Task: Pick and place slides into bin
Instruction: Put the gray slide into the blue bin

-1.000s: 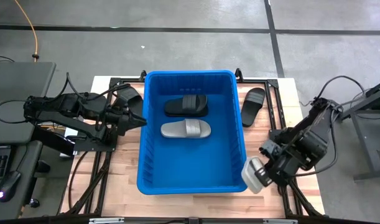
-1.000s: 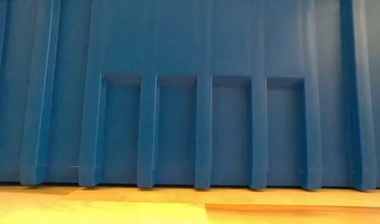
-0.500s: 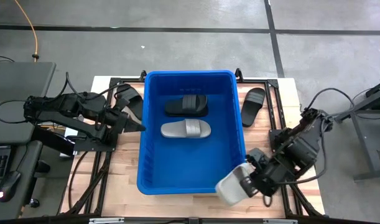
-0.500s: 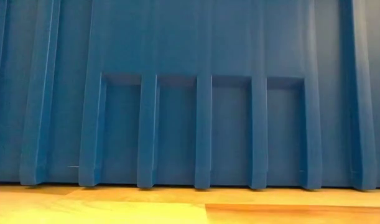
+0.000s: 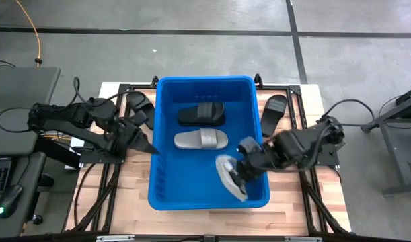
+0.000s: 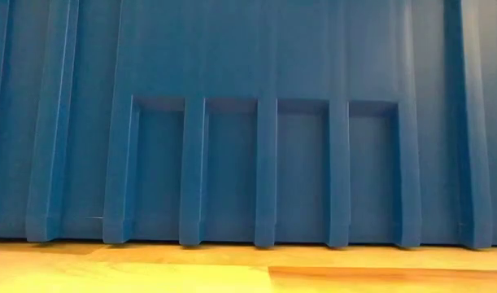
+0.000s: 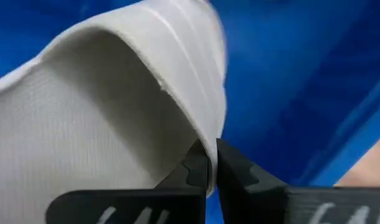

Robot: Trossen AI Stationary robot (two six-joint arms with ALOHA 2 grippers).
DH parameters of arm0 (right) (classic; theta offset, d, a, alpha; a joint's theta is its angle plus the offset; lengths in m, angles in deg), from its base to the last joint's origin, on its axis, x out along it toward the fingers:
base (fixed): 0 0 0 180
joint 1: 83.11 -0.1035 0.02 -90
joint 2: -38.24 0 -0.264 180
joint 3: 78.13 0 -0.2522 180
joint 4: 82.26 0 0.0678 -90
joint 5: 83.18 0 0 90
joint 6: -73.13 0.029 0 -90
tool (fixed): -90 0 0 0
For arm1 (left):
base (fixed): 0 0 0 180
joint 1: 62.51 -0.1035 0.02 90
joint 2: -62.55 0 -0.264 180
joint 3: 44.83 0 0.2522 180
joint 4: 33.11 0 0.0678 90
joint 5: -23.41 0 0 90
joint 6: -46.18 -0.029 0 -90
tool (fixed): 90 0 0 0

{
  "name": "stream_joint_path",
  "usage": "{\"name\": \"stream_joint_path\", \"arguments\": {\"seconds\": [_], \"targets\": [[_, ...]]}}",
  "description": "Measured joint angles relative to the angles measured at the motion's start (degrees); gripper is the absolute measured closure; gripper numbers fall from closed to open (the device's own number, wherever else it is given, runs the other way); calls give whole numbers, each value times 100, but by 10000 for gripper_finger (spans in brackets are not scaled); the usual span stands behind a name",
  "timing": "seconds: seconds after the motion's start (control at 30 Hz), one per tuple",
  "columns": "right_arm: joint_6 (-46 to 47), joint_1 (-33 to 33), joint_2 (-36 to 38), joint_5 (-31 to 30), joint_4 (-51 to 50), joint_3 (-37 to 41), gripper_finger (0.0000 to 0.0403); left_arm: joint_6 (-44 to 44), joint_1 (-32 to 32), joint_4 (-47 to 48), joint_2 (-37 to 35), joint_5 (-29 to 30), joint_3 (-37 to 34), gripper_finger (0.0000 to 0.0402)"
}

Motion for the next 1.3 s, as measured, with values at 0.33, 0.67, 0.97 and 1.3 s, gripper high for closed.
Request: {"name": "stream_joint_path", "arguments": {"seconds": [0.33,0.67,0.97,1.3], "targets": [[-1686,1169,-513,-1341,16,2,403,155,-2,-223,712,-255,0,114],[-3113,1174,-1185,-2690,866,2,403,532,-2,-335,1111,-225,0,134],[-3133,1010,-1246,-3544,1311,-50,403,538,-2,-338,1380,-138,1,124],[-3582,1226,-1241,-3647,2210,-80,403,658,-2,-377,1733,266,-1,124]]}}
